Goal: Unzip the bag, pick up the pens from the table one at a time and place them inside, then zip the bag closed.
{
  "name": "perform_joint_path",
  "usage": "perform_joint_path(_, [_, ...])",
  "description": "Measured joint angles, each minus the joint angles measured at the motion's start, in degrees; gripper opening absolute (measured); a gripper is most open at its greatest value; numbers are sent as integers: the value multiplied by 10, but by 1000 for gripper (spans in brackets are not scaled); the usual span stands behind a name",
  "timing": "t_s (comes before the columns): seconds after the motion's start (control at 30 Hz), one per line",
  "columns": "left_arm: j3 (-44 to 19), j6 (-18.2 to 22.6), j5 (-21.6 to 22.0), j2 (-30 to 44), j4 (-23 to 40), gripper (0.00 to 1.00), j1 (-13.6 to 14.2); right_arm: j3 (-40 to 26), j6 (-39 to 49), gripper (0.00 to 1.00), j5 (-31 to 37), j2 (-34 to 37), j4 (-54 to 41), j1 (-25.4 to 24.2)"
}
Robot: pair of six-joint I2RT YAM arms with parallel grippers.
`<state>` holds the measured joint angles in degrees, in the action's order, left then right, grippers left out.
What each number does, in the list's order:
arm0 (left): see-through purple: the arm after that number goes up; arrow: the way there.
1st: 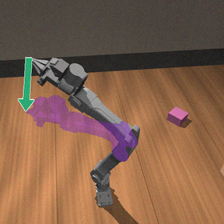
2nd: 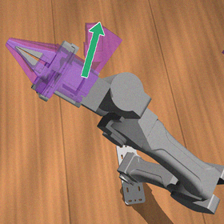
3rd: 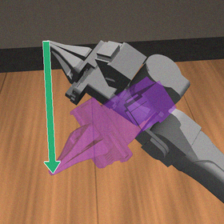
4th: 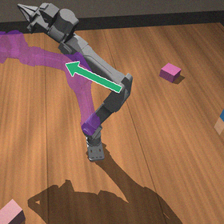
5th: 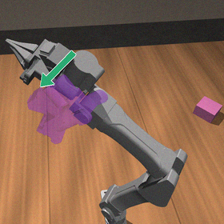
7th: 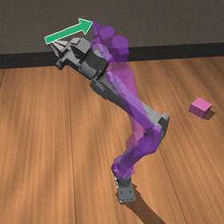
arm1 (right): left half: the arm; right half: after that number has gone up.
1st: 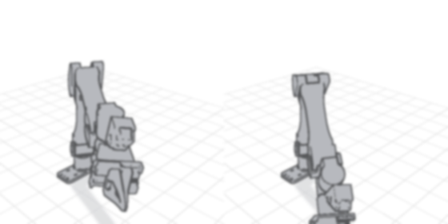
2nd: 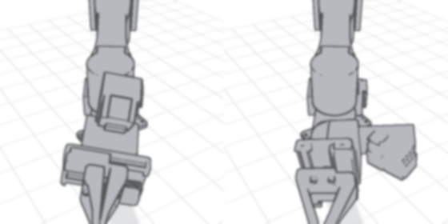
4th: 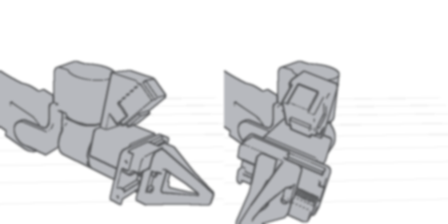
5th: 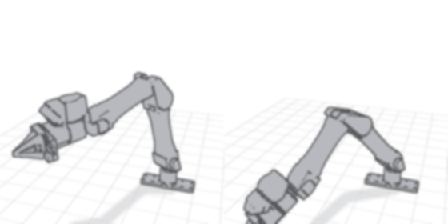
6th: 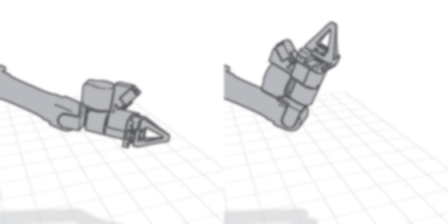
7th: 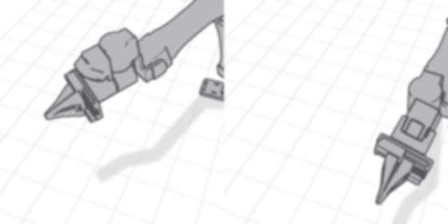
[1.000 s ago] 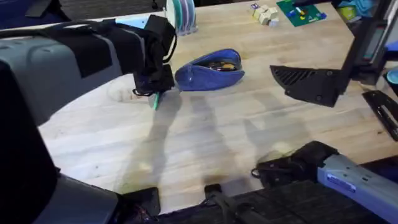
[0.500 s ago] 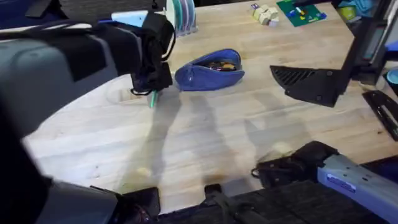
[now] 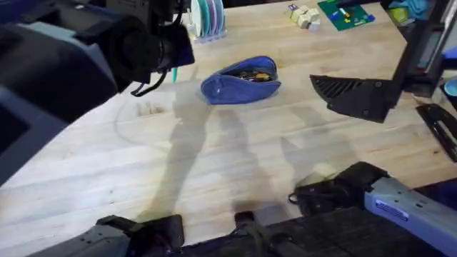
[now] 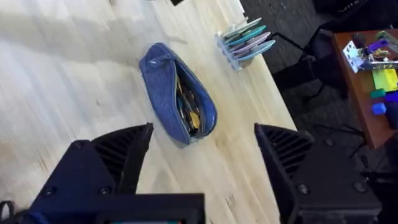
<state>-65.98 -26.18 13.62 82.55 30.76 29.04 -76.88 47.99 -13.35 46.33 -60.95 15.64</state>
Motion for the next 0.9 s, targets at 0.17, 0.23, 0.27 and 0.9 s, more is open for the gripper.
perform_joint_path(0.17, [0,41,-53,-12,-63,46,28,0,0,998,0,0,0,0])
perform_joint_path(0.23, [0,57,-84,-12,-91,46,41,0,0,998,0,0,0,0])
perform_joint_path(0.27, [0,65,-98,-12,-105,46,46,0,0,998,0,0,0,0])
perform_joint_path(0.9, [0,327,-341,106,-205,44,72,0,0,998,0,0,0,0])
